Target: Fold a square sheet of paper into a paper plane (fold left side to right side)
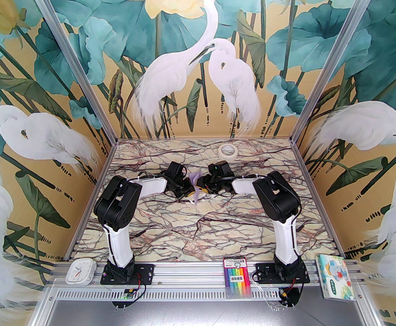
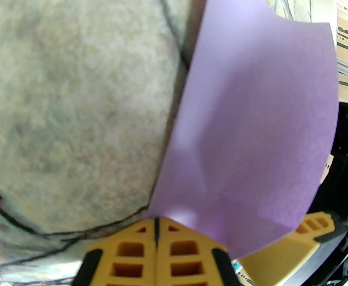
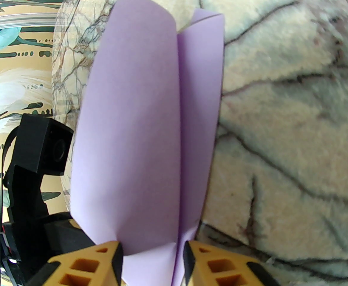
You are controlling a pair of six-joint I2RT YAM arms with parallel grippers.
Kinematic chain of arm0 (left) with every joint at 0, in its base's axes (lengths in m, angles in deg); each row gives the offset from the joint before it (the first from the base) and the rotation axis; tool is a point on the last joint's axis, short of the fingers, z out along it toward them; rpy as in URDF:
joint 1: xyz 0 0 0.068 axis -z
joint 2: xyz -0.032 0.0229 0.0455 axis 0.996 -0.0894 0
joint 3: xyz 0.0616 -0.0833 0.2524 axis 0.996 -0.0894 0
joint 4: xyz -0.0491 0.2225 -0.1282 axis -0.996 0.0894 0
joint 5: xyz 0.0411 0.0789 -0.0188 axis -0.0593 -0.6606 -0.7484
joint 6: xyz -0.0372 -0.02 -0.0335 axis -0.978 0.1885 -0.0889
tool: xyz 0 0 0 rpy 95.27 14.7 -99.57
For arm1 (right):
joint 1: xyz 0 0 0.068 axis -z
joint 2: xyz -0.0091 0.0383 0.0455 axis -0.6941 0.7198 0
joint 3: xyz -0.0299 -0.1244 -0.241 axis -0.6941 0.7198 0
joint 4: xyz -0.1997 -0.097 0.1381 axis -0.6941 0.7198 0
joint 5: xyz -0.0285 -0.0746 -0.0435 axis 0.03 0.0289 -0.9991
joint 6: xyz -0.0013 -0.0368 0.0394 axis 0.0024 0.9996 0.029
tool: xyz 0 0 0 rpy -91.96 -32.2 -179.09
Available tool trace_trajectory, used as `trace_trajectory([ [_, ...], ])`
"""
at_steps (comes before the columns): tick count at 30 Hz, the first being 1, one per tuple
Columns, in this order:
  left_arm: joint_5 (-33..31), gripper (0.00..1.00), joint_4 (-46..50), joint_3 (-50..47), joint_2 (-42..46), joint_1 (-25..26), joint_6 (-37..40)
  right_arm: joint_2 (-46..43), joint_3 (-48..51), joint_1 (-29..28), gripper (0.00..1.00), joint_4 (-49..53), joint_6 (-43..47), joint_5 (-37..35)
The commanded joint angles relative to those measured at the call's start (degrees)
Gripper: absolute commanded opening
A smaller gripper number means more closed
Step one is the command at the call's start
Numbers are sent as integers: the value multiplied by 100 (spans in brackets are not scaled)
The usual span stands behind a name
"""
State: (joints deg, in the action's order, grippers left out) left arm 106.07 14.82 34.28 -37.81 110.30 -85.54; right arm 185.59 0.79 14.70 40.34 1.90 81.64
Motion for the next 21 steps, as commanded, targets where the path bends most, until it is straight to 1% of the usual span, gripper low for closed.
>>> trace_trajectory([
  [1, -142, 6, 147, -253, 218, -94, -105, 256, -49, -10, 40, 508, 121, -352],
  [8, -145, 10, -47, -408, 532, -176, -197, 321, -189, -12, 40, 759, 163, -416],
  [14, -58, 11, -126, -355, 633, -196, -178, 344, -269, -15, 40, 821, 196, -427],
  [17, -68, 14, -351, -421, 831, -229, -99, 344, -273, -15, 40, 862, 210, -435],
  [21, 123, 21, -809, -444, 1015, -302, 14, 352, -288, -17, 40, 865, 208, -423],
])
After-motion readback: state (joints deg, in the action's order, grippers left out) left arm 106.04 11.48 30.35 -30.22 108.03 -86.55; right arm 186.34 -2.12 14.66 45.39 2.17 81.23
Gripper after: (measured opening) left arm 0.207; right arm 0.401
